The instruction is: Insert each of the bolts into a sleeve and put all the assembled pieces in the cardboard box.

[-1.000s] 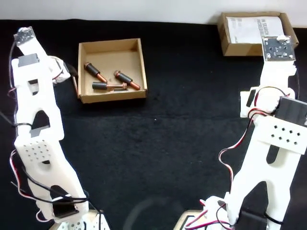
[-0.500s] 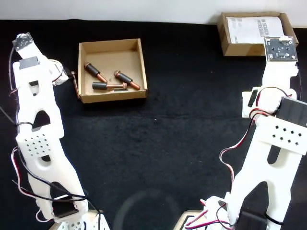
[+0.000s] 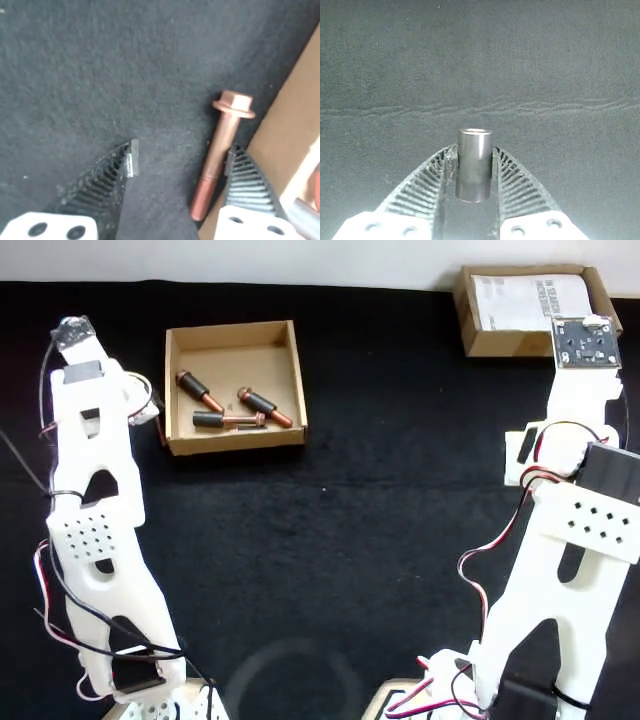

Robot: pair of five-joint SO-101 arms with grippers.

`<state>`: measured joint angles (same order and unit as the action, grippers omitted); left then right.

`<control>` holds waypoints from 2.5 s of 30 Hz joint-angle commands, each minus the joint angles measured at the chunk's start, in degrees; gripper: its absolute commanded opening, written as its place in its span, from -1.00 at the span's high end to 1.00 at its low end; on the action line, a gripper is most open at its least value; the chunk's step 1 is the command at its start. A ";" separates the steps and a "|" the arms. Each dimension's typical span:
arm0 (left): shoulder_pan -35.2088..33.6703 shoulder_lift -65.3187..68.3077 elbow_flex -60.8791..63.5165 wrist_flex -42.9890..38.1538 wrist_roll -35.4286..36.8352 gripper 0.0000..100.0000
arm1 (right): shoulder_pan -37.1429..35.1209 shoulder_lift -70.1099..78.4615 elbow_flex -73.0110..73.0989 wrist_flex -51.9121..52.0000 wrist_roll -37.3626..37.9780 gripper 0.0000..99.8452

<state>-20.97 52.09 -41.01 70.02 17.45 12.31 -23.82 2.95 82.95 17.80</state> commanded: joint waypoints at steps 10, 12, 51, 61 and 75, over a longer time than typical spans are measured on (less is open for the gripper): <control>3.03 2.33 -2.07 -7.03 -0.35 0.97 | 1.54 -0.04 -0.04 -0.40 0.09 0.98; 3.12 2.24 -2.07 -7.12 -0.35 0.98 | 1.10 -0.13 1.01 -1.01 0.00 0.98; 21.67 -82.15 34.68 30.15 -24.00 0.98 | -38.37 -20.53 21.32 -20.26 -21.89 0.99; 21.67 -95.78 56.92 14.42 -23.65 0.98 | -44.53 -39.52 51.47 -36.88 -21.89 0.99; 29.32 -111.34 92.35 -26.90 -23.65 0.98 | -45.23 -59.47 83.38 -70.46 -21.71 0.99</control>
<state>5.14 -55.96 47.69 49.63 -6.11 -32.35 -80.35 84.53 17.54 -3.65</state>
